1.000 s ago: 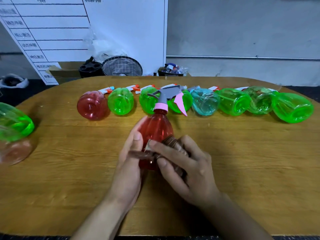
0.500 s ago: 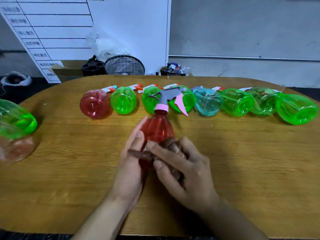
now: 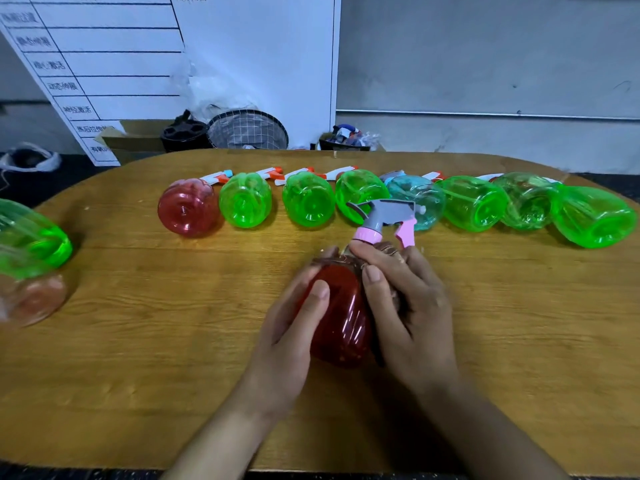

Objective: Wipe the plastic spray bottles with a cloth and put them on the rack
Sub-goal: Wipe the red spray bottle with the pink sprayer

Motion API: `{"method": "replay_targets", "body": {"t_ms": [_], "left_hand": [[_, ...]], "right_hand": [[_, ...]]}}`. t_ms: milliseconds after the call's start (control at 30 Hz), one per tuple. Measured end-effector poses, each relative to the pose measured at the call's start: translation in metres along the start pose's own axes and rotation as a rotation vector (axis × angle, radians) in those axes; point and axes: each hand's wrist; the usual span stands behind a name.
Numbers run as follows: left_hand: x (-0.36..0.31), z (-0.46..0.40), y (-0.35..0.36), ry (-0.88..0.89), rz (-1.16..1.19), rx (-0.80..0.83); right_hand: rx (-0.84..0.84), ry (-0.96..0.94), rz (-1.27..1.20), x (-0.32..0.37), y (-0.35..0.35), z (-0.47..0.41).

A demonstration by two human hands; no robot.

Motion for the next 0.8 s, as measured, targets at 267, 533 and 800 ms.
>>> {"method": "replay_targets", "body": {"t_ms": [267, 533, 800], "left_hand": [[-0.015, -0.006, -0.008, -0.049, 0.253, -0.163], [-0.02, -0.002, -0.002, 0.035, 0.181, -0.145], [-0.02, -0.001, 0.001, 0.0, 0.213, -0.035]], "right_hand": [[0.088, -0.421, 0.173, 0.017, 0.016, 0.027], [0.028, -0.136, -0.083, 0.01, 0.01, 0.018], [-0.038, 0.039, -0.329, 0.009, 0.009, 0.006]]}}
Point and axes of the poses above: each hand's wrist, its own z-axis away from the middle knuckle, its own y-axis out of the palm, x = y × z, and after that the axes turned 9 degrees about z, right-handed
